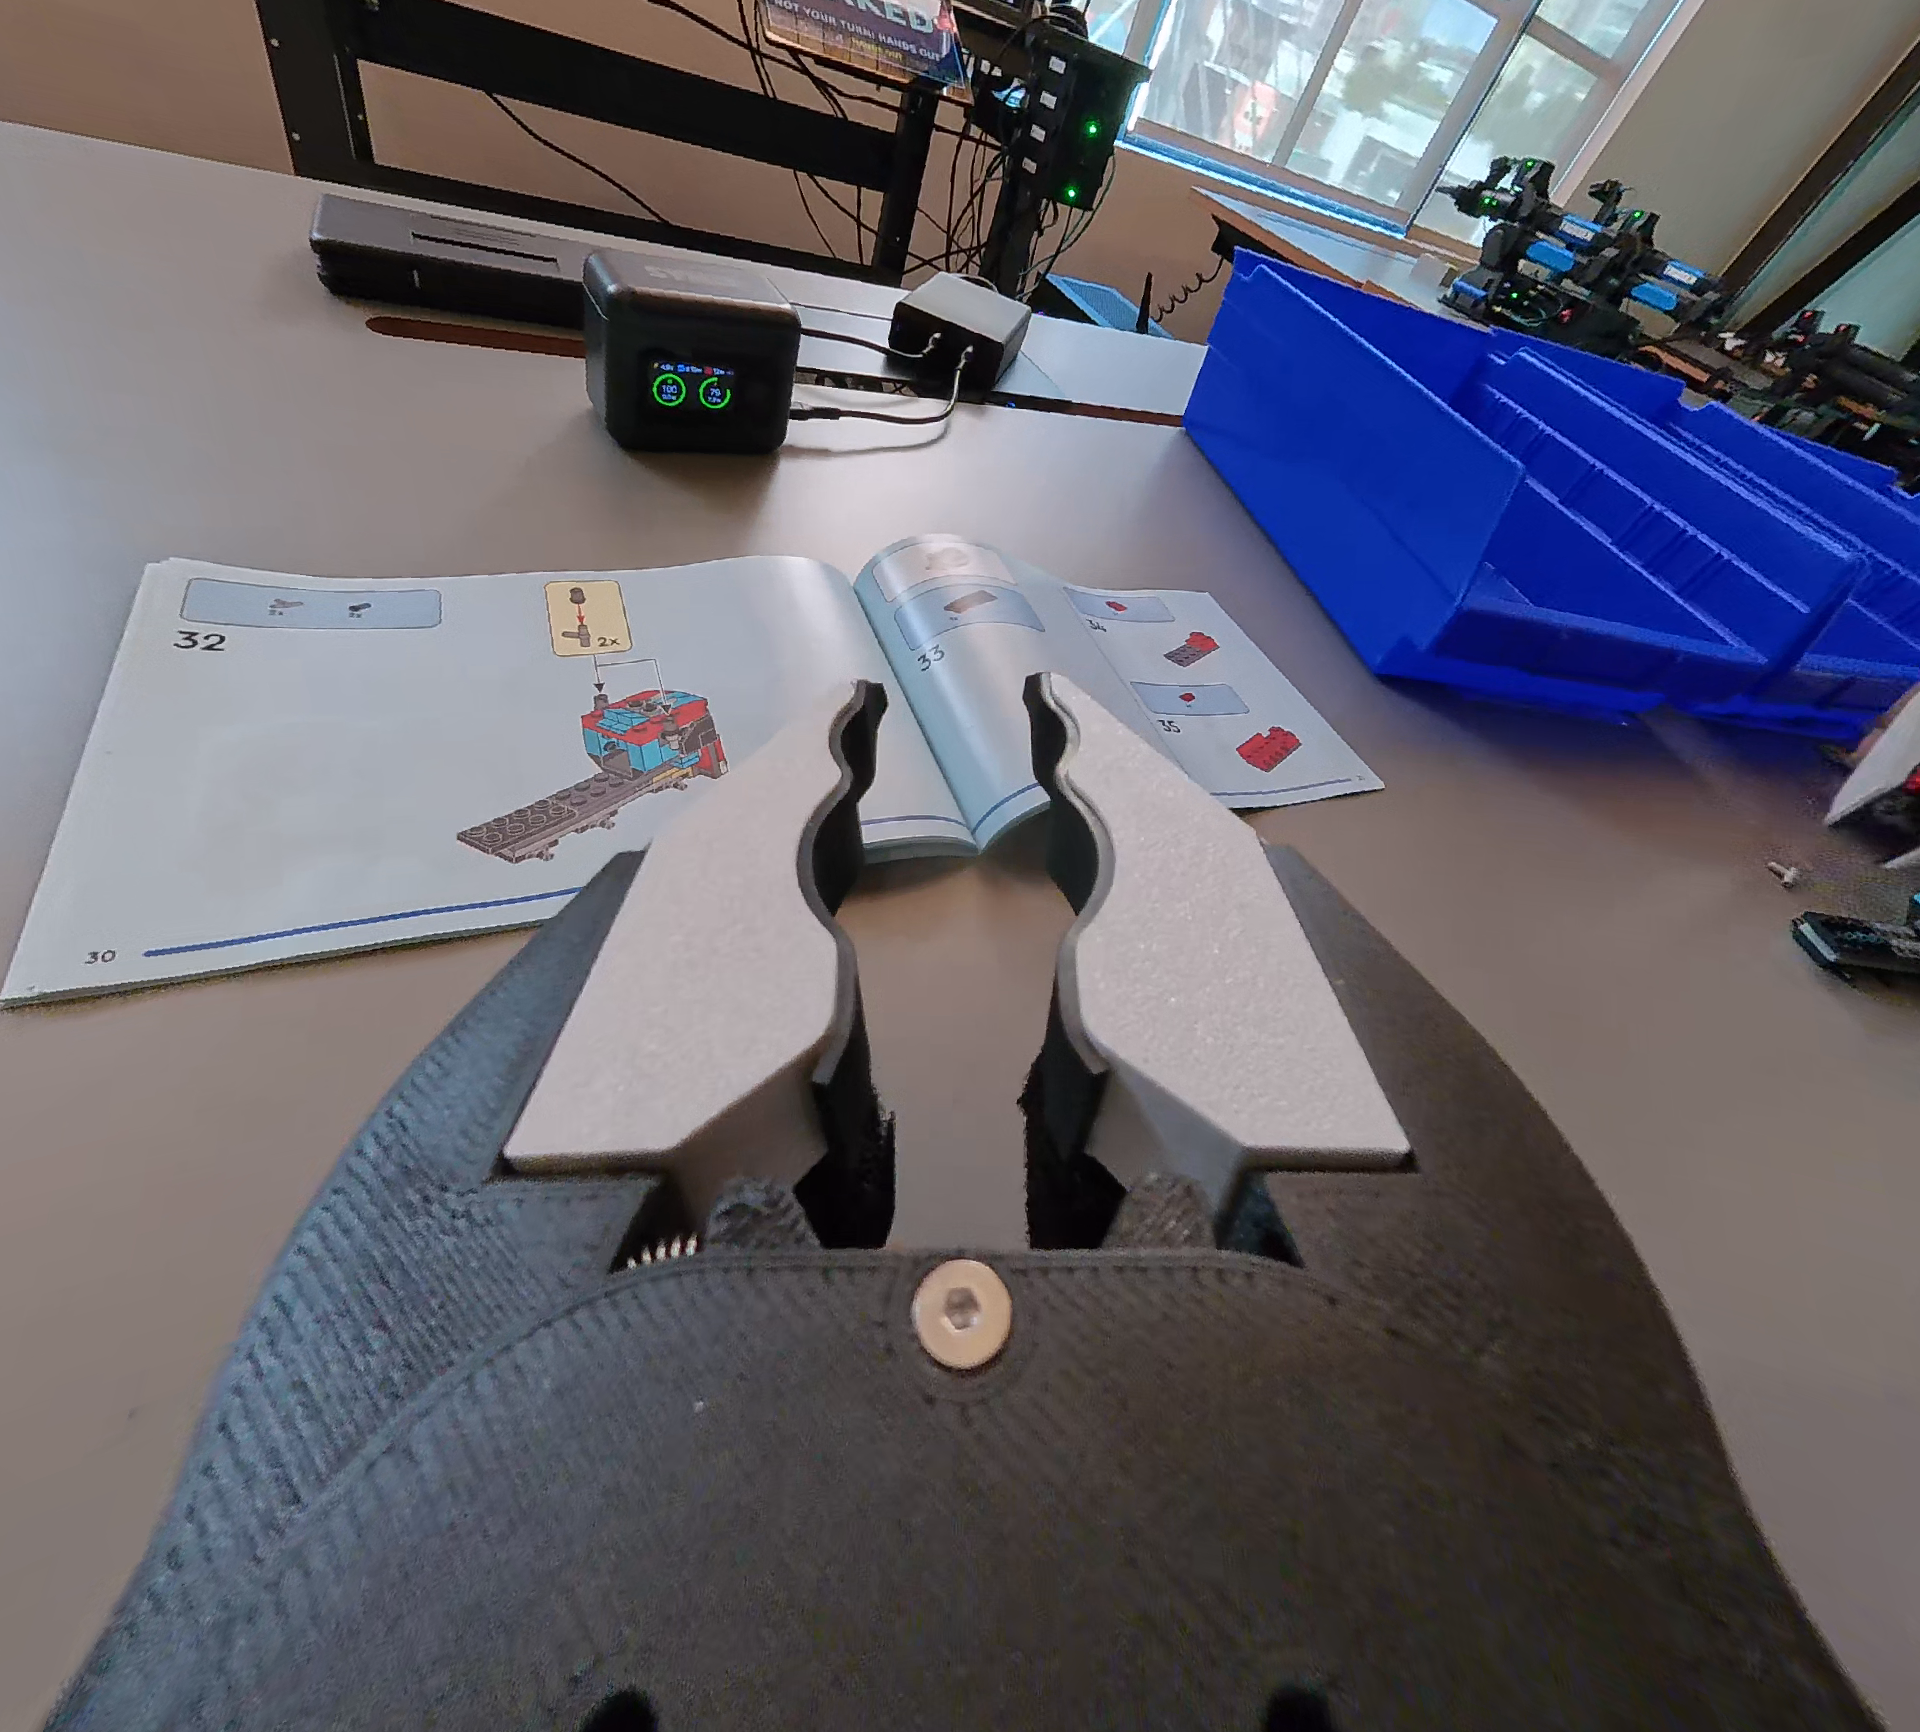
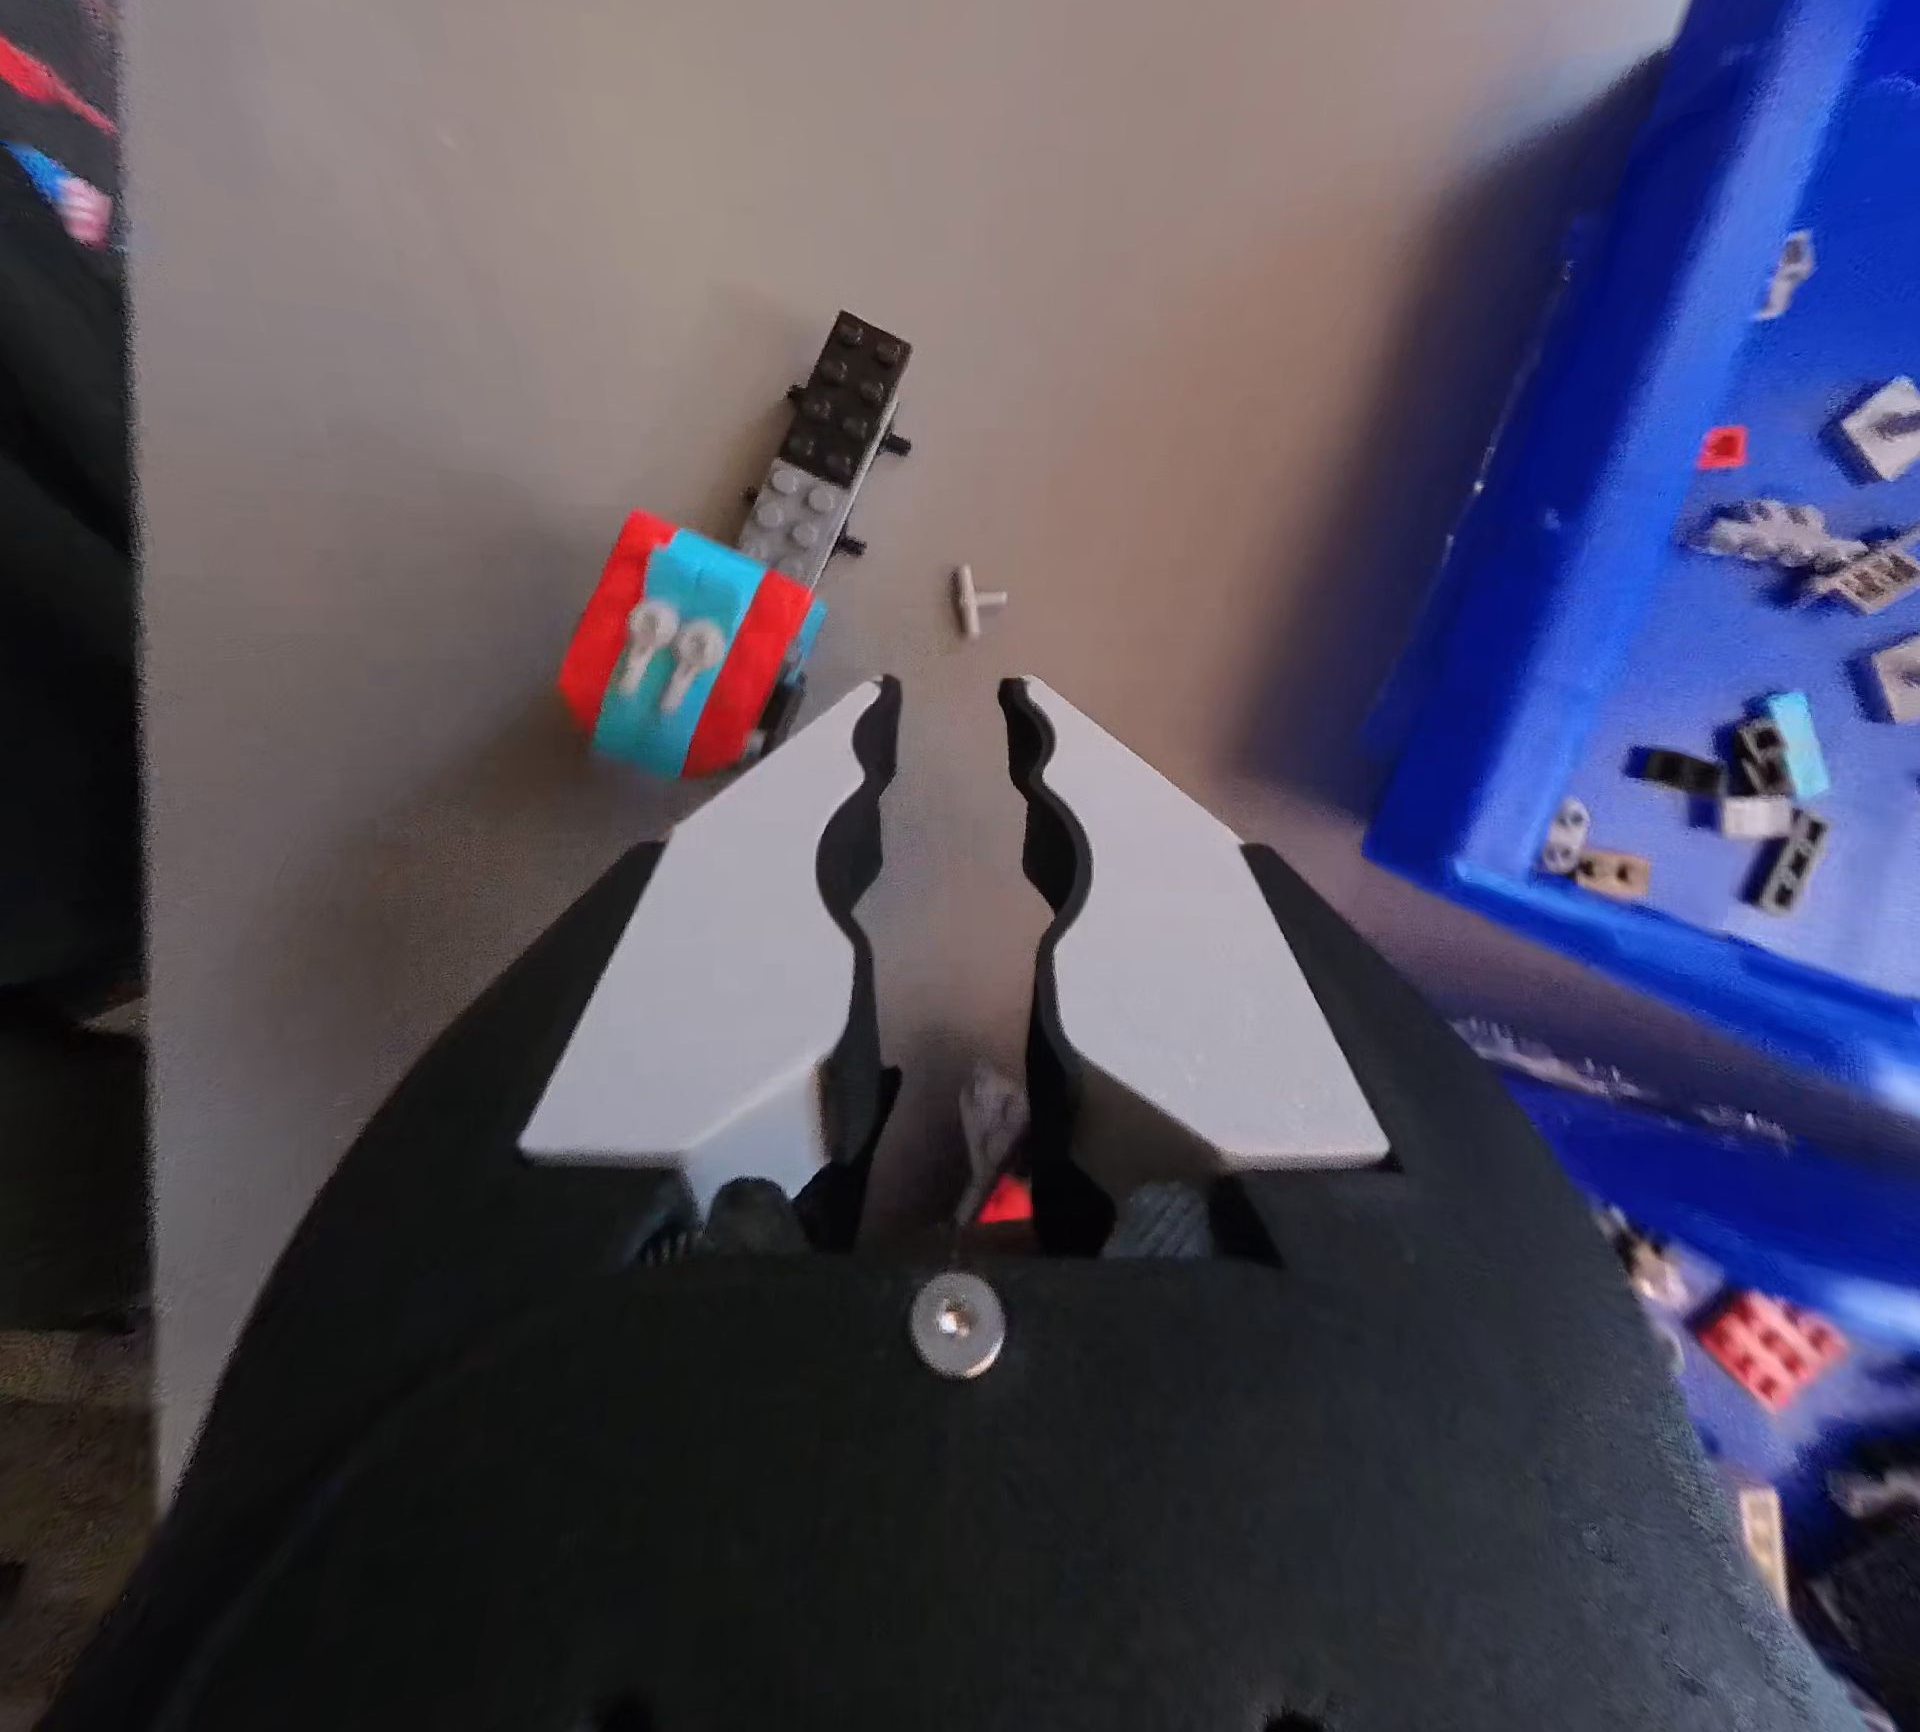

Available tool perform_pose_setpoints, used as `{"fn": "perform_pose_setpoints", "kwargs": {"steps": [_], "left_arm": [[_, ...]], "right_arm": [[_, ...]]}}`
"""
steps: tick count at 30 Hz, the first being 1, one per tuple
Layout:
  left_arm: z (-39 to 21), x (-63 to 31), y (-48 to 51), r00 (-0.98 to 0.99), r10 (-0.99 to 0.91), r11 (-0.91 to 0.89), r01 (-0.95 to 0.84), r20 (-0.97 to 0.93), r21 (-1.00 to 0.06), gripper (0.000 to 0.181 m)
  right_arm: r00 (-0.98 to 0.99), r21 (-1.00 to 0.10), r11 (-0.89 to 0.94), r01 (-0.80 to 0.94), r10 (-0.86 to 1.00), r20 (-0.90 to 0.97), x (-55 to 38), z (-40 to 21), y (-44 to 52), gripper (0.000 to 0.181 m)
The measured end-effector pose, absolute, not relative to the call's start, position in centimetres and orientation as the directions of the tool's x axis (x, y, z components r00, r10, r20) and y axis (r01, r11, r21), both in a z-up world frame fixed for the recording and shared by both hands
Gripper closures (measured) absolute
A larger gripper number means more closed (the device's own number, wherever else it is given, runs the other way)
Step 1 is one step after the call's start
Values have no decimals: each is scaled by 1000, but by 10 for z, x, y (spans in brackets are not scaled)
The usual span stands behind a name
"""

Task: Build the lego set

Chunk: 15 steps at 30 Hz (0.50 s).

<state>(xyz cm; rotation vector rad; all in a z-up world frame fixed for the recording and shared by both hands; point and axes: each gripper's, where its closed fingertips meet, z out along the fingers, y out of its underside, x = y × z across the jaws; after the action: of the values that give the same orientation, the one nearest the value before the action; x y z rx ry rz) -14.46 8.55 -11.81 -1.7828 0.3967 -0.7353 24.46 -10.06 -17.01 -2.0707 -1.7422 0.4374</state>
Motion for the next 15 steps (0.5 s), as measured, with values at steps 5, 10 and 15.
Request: {"fn": "perform_pose_setpoints", "kwargs": {"steps": [5,10,15], "left_arm": [[-121,-144,87,749,-592,-355,89,297,-931,152],[-124,-144,89,751,-585,-376,85,307,-923,152],[-124,-146,89,767,-571,-364,83,293,-928,152]], "right_arm": [[212,-484,-131,866,970,117,319,-115,-83,162],[234,-221,-196,955,958,164,425,-135,-36,167],[169,-97,-162,982,984,64,439,-172,-23,168]]}}
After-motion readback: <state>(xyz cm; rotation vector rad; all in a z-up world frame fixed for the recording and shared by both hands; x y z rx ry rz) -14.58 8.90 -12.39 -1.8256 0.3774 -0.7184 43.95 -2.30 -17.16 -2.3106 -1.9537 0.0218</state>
